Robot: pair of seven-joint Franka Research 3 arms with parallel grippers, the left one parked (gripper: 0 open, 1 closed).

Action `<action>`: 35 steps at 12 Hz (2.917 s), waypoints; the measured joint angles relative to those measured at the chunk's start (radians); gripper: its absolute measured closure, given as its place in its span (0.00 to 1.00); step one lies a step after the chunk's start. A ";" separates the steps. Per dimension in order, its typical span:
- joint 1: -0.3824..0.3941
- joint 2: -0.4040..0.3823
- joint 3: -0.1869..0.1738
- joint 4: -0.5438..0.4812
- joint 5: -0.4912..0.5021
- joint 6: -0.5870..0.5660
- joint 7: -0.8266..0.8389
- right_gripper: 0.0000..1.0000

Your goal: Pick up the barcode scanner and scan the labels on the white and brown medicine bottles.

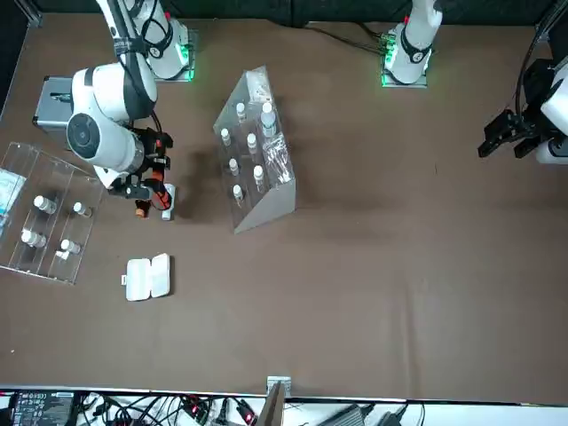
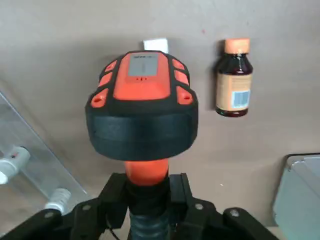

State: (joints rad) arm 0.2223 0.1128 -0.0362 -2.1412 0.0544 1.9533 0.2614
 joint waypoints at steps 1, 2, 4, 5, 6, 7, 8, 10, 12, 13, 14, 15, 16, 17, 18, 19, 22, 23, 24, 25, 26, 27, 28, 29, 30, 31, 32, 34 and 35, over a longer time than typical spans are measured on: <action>-0.014 -0.004 0.000 -0.014 0.000 -0.003 -0.027 0.57; -0.028 -0.009 0.000 -0.029 0.000 -0.004 -0.051 0.57; -0.045 -0.027 0.000 -0.061 0.000 -0.005 -0.076 0.57; -0.046 -0.037 0.000 -0.076 0.000 -0.005 -0.079 0.57; -0.046 -0.060 0.001 -0.108 0.000 -0.003 -0.079 0.57; -0.046 -0.071 0.001 -0.120 0.000 -0.001 -0.079 0.57; -0.046 -0.080 0.001 -0.129 0.000 0.000 -0.079 0.57; -0.046 -0.087 0.002 -0.138 0.000 0.004 -0.079 0.57; -0.046 -0.087 0.002 -0.145 0.000 0.012 -0.079 0.57; -0.045 -0.087 0.003 -0.151 0.000 0.019 -0.079 0.57; -0.045 -0.086 0.003 -0.157 0.000 0.024 -0.079 0.57; -0.045 -0.085 0.003 -0.159 0.000 0.027 -0.079 0.57; -0.046 -0.085 0.003 -0.158 0.000 0.030 -0.079 0.57; -0.047 -0.085 0.003 -0.155 0.000 0.031 -0.079 0.57; -0.049 -0.086 0.003 -0.147 0.000 0.030 -0.079 0.57; -0.055 -0.087 0.002 -0.136 0.000 0.026 -0.079 0.57; -0.102 -0.089 0.001 -0.107 -0.003 -0.001 -0.118 0.57; -0.128 -0.088 0.000 -0.104 -0.004 -0.004 -0.149 0.57; -0.156 -0.088 -0.001 -0.104 -0.006 -0.004 -0.183 0.57; -0.209 -0.082 -0.003 -0.104 -0.014 -0.005 -0.241 0.57; -0.229 -0.079 -0.004 -0.104 -0.020 -0.005 -0.256 0.57; -0.247 -0.075 -0.005 -0.104 -0.024 -0.006 -0.272 0.57; -0.261 -0.071 -0.005 -0.104 -0.026 -0.007 -0.289 0.57; -0.273 -0.067 -0.005 -0.104 -0.026 -0.009 -0.307 0.57; -0.281 -0.062 -0.005 -0.104 -0.026 -0.011 -0.319 0.57; -0.286 -0.057 -0.005 -0.104 -0.026 -0.012 -0.327 0.57; -0.288 -0.051 -0.005 -0.105 -0.026 -0.013 -0.337 0.57; -0.288 -0.039 -0.005 -0.106 -0.026 -0.014 -0.345 0.57; -0.288 -0.035 -0.004 -0.106 -0.026 -0.015 -0.349 0.57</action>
State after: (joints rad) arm -0.0661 0.0780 -0.0405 -2.2473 0.0279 1.9385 -0.0881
